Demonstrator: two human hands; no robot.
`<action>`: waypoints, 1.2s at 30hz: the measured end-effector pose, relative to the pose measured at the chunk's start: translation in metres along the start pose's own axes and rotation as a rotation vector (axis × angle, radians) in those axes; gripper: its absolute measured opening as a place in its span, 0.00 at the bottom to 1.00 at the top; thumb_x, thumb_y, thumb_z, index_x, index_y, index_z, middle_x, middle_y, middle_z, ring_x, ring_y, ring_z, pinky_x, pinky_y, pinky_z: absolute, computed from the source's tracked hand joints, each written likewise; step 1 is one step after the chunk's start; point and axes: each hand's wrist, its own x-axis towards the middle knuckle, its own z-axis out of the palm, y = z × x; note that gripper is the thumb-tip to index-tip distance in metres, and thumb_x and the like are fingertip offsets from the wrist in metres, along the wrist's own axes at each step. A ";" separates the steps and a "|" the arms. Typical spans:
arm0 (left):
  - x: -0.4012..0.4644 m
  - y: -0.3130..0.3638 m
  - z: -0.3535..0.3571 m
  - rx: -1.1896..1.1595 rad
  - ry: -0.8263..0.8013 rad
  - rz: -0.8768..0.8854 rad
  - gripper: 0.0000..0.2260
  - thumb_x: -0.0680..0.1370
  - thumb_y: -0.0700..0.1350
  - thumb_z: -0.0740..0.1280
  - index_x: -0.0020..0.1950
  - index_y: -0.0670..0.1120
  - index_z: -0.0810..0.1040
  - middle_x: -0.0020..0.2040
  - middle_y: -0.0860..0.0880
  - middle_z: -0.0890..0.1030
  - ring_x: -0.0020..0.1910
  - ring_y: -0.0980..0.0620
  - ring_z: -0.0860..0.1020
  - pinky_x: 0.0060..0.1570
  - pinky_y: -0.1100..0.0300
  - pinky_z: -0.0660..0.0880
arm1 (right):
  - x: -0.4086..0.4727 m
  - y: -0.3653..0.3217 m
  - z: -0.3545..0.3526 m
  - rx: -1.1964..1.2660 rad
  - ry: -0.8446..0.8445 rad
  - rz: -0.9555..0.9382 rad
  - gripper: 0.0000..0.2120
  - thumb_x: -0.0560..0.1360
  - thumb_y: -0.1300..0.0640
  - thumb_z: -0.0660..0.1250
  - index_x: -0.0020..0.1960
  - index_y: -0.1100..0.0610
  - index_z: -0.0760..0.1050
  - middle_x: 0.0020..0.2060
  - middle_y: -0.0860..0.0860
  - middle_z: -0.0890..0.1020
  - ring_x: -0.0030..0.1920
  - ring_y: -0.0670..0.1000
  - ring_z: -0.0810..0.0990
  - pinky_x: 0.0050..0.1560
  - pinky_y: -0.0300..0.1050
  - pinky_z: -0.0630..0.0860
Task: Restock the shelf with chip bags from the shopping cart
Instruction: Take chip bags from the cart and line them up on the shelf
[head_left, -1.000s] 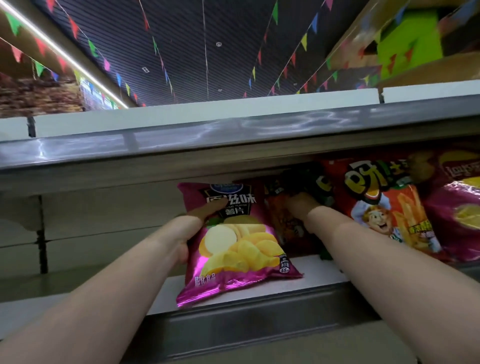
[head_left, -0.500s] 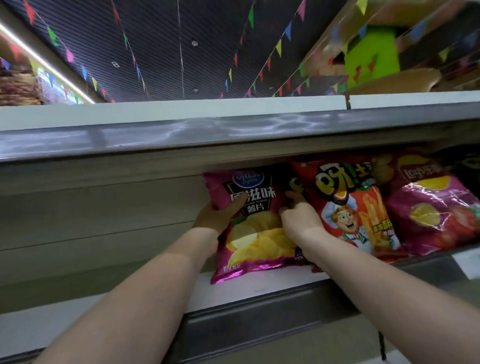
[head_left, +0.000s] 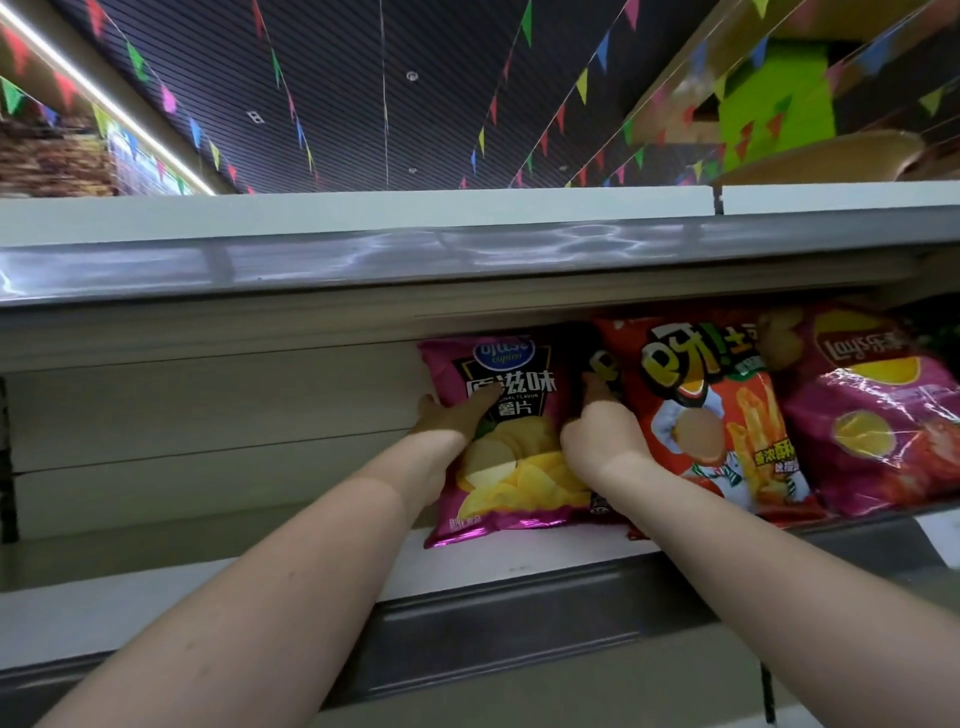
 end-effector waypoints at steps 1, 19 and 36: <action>-0.002 0.002 -0.002 -0.025 0.024 -0.006 0.39 0.73 0.60 0.68 0.77 0.47 0.54 0.73 0.42 0.66 0.68 0.39 0.69 0.64 0.52 0.68 | -0.004 -0.002 -0.001 0.002 0.017 -0.032 0.30 0.78 0.67 0.54 0.77 0.57 0.47 0.70 0.59 0.67 0.68 0.60 0.68 0.63 0.47 0.67; -0.099 -0.007 -0.178 0.156 0.643 0.225 0.05 0.79 0.42 0.63 0.54 0.49 0.73 0.51 0.46 0.77 0.49 0.50 0.75 0.45 0.61 0.68 | -0.093 -0.110 0.067 0.287 -0.372 -0.641 0.16 0.79 0.55 0.58 0.65 0.53 0.72 0.63 0.50 0.75 0.64 0.49 0.72 0.62 0.40 0.65; -0.222 -0.017 -0.456 0.340 1.108 0.098 0.06 0.78 0.43 0.62 0.53 0.51 0.74 0.55 0.47 0.79 0.56 0.48 0.77 0.56 0.55 0.72 | -0.237 -0.321 0.214 0.579 -0.725 -0.846 0.14 0.77 0.56 0.60 0.62 0.54 0.74 0.58 0.51 0.78 0.57 0.50 0.77 0.56 0.41 0.70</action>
